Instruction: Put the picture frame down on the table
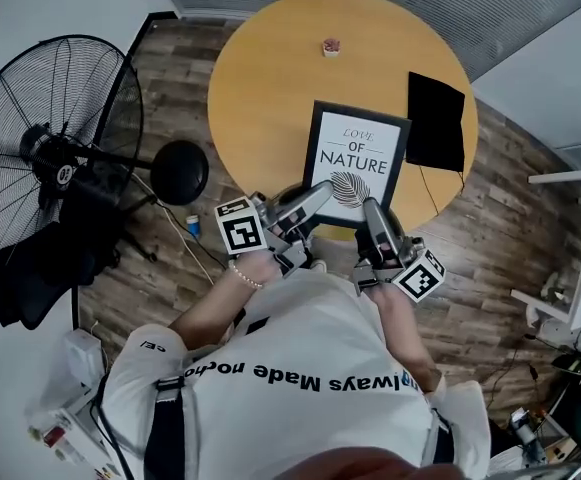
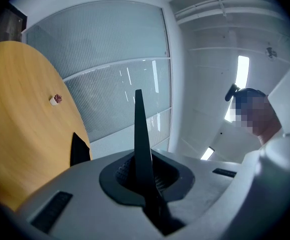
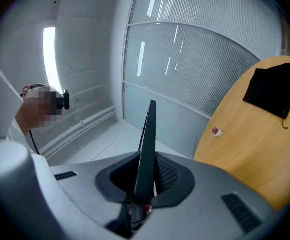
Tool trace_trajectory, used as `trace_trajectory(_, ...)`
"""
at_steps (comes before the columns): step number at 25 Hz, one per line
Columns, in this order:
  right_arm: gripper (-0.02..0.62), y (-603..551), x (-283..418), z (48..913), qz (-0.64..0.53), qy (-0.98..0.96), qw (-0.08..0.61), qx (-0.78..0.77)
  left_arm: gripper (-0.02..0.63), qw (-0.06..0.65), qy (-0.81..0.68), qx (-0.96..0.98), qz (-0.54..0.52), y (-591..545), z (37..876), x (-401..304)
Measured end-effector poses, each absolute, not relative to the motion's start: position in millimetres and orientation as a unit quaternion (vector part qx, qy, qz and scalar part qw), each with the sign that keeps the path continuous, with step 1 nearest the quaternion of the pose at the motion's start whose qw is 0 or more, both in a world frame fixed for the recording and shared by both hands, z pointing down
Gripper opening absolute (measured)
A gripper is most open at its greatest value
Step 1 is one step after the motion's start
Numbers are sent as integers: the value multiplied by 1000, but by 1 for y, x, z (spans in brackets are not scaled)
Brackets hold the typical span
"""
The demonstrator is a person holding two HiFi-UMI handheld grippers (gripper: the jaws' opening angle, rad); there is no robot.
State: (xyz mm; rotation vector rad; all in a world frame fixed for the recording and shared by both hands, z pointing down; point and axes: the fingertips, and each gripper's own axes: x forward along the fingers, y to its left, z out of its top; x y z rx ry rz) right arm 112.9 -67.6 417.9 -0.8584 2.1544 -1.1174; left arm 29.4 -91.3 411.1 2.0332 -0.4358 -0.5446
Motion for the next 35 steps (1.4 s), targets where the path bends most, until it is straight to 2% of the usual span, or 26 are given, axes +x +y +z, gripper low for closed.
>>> trace_trajectory(13, 69, -128, 87, 433, -416, 795, 280, -340, 40, 479, -175, 833, -213, -154, 426, 5)
trace_trajectory(35, 72, -125, 90, 458, -409, 793, 256, -372, 41, 477, -196, 836, -188, -153, 453, 8)
